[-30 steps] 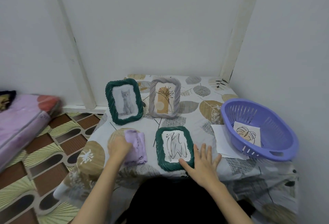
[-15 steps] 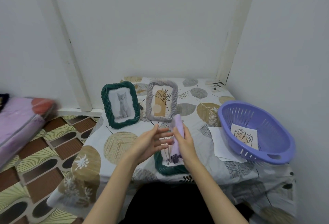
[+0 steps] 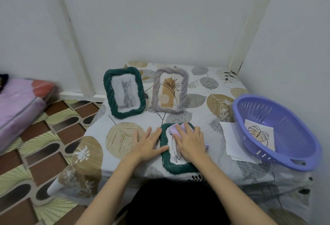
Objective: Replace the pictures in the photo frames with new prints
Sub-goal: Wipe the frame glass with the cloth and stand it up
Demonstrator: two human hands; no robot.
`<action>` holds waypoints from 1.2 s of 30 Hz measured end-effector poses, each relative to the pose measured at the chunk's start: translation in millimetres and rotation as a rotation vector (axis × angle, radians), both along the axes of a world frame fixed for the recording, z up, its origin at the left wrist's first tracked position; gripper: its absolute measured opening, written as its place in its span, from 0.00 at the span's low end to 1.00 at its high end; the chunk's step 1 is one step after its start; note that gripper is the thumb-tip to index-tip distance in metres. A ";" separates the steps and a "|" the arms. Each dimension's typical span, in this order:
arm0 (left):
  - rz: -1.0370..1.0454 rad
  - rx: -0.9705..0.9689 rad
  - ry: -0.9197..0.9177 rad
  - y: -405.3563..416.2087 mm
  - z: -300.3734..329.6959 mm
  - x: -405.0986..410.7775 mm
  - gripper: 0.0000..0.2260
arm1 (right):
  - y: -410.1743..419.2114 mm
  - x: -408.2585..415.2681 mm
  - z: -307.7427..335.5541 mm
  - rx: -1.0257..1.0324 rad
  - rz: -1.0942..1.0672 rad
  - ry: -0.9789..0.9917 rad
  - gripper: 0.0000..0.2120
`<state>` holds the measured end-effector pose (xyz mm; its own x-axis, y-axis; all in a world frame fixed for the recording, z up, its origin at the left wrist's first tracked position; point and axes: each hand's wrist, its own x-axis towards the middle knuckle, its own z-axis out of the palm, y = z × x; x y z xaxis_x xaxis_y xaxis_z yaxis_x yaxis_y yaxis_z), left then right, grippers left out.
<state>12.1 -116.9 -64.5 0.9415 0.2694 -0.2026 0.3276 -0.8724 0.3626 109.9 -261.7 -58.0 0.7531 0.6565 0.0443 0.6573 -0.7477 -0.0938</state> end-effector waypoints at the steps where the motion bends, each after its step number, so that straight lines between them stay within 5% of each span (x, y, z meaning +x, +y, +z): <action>1: -0.008 0.012 0.015 0.5 -0.4 -1.5 0.33 | 4.6 -3.4 -3.2 0.005 0.037 -0.017 0.29; 7: -0.022 -0.035 -0.015 0.1 -0.5 -1.2 0.31 | -40.2 -12.0 -11.3 0.093 0.204 -0.276 0.19; 14: -0.022 -0.086 -0.048 0.6 -3.3 -1.4 0.33 | 5.4 -8.9 -2.0 0.112 0.135 -0.005 0.22; 19: -0.042 -0.101 -0.044 5.0 -3.5 -3.0 0.37 | -40.8 -10.8 -7.5 0.111 0.249 -0.186 0.21; 25: -0.082 -0.101 -0.006 5.0 -0.4 -6.2 0.49 | -0.4 -0.8 -3.6 0.076 0.098 -0.010 0.21; 30: -0.086 -0.125 -0.004 7.0 -1.0 -6.3 0.49 | -40.0 -9.7 -7.9 0.066 0.202 -0.190 0.21; 36: -0.076 -0.131 -0.014 5.4 -0.5 -6.6 0.50 | 4.4 -4.6 -2.6 0.083 0.086 0.036 0.20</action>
